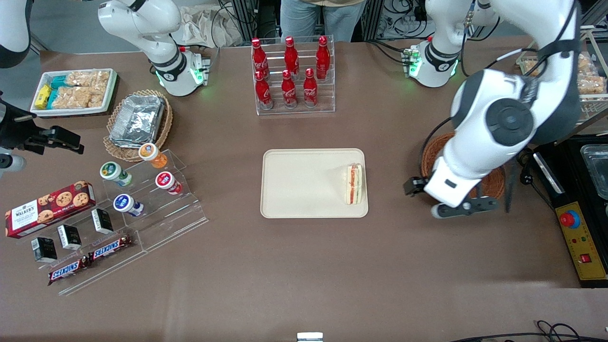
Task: Place sandwich from basket to tray
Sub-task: 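Open the left gripper and withdraw it back toward the basket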
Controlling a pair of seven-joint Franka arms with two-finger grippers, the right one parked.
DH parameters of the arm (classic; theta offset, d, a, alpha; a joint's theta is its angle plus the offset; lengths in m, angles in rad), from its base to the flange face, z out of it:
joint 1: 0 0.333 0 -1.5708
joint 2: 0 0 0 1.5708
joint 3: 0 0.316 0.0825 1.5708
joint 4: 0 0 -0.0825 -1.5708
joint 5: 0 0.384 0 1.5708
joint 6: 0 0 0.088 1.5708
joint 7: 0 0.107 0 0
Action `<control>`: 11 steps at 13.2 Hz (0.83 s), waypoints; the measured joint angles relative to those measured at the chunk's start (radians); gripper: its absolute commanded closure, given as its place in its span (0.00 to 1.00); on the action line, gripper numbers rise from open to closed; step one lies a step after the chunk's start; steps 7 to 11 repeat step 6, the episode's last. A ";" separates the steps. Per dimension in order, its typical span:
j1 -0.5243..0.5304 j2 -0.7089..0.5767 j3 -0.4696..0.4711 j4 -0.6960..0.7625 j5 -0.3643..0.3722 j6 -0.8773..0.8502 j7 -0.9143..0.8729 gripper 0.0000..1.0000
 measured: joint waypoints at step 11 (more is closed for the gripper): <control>0.197 -0.177 -0.001 0.004 -0.030 -0.166 0.282 0.00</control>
